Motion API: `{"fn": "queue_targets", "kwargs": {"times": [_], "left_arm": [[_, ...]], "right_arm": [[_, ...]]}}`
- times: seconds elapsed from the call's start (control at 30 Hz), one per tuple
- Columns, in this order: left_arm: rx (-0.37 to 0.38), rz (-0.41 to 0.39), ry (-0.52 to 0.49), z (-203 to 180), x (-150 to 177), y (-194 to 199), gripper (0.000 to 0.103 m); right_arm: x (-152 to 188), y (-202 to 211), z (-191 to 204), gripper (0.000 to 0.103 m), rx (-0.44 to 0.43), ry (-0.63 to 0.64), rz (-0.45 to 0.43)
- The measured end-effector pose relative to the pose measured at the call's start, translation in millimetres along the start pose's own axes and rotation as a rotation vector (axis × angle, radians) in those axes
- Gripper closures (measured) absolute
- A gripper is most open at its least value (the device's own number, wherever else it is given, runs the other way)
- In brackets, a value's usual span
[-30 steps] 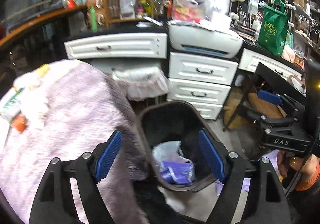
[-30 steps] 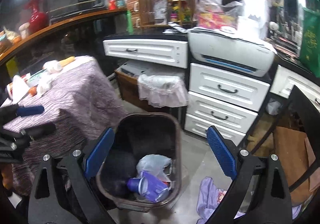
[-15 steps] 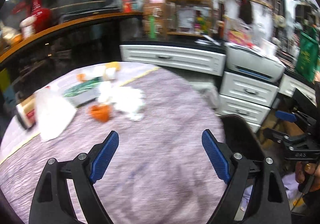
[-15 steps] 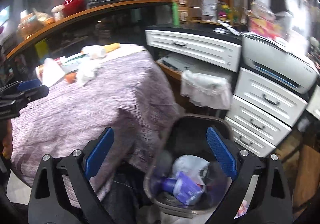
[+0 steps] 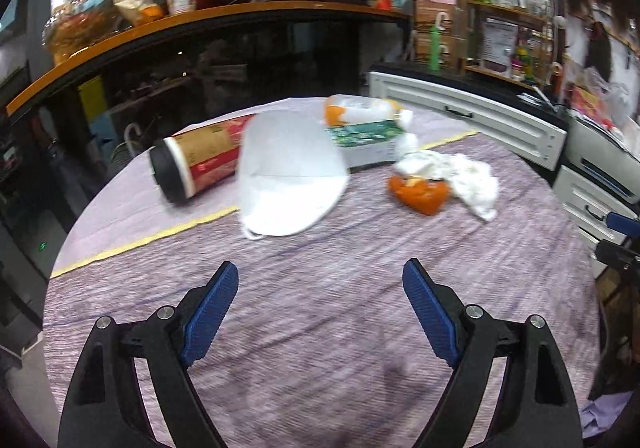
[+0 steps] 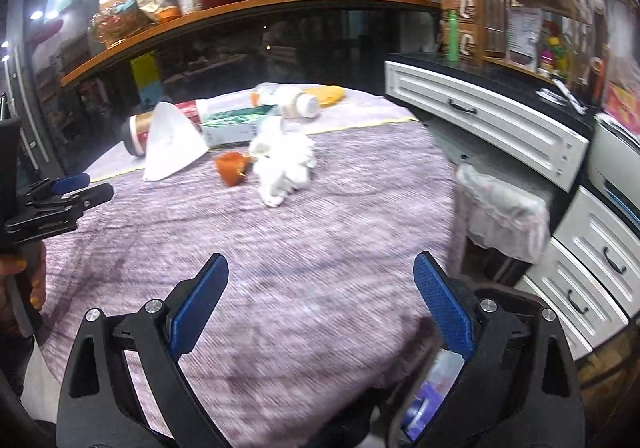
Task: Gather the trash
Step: 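Grasp the white face mask with the left gripper while the right gripper grasps the white tissues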
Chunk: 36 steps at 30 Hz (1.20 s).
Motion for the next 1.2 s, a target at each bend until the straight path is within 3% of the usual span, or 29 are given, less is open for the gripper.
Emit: {"fn": "queue_targets", "kwargs": {"times": [0.23,0.43,0.57,0.73,0.9,1.1,1.2], "left_arm": [[-0.021,0.063,0.06,49.8,-26.3,-43.7,0.044],[-0.045,0.127,0.09,64.2,-48.2,-93.1,0.06],[-0.046,0.159,0.09,61.8,-53.5,-117.9,0.065],[-0.03,0.181,0.119,66.2,-52.0,-128.8,0.094],[-0.021,0.147,0.132,66.6,-50.9,-119.4,0.099],[-0.009,0.086,0.122,62.7,-60.2,-104.1,0.099],[0.011,0.079,0.13,60.2,-62.1,-102.8,0.099]], "right_arm": [[-14.5,-19.2,23.6,0.01,-0.031,0.027,0.013],[-15.6,-29.3,30.5,0.01,-0.032,0.032,0.032],[-13.6,-35.0,28.5,0.01,-0.019,0.04,0.051],[-23.1,-45.3,26.3,0.01,0.002,0.054,0.058],[-37.4,-73.0,32.4,0.01,-0.018,0.061,0.088],[-55.8,-115.8,36.7,0.011,0.017,0.086,0.136],[-60.0,-138.5,35.5,0.024,0.038,0.095,0.18]]}}
Point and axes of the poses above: each gripper's, at about its wrist camera, not at the fingertips, and y roughly against the way its jaws point, z to its left, x to its underside, the point moved 7 cm from there along -y, roughly the way its jaws point
